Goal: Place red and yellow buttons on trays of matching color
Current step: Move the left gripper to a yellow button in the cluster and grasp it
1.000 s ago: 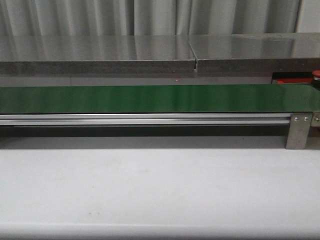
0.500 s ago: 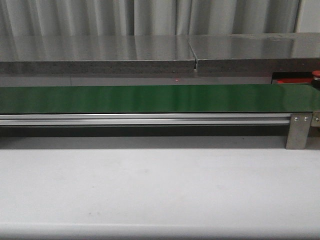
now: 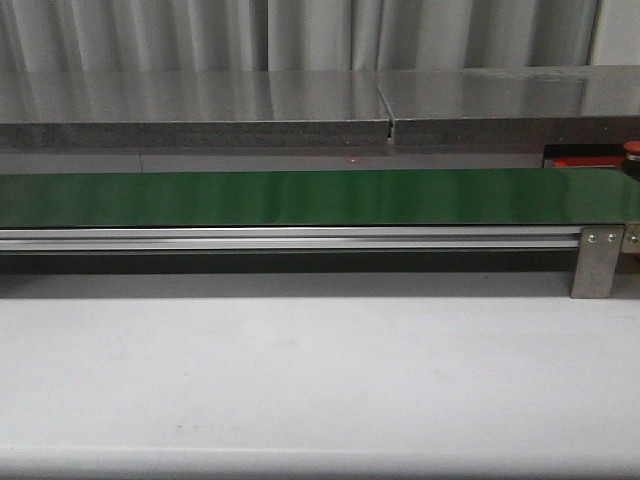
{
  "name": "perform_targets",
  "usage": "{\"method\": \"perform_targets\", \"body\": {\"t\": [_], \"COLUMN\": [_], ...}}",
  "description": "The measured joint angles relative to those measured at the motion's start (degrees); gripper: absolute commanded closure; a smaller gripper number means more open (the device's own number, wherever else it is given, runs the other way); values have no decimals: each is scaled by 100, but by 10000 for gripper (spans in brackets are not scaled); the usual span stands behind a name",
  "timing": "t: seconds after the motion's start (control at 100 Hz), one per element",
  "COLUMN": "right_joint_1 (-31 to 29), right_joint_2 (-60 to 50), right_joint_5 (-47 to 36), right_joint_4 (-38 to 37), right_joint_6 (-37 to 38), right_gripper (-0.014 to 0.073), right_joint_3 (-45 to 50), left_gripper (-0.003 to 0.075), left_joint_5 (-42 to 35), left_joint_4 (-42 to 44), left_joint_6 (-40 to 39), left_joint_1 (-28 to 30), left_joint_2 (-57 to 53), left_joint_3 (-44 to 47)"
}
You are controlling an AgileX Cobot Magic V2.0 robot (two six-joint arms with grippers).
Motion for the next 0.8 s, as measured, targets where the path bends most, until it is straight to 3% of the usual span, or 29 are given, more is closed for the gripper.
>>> {"method": "perform_targets", "body": {"t": [0.45, 0.66, 0.8], "right_joint_1": [0, 0, 0], "right_joint_2": [0, 0, 0], "right_joint_5": [0, 0, 0], "right_joint_4": [0, 0, 0], "right_joint_6": [0, 0, 0], "right_gripper": [660, 660, 660], "right_joint_3": [0, 0, 0], "left_gripper": [129, 272, 412], "left_joint_5": [19, 71, 132], "left_joint_4": [-21, -21, -21], "left_joint_6": [0, 0, 0], "left_joint_1": [0, 0, 0], "left_joint_2": [482, 482, 482], "left_joint_3": [-477, -489, -489]}}
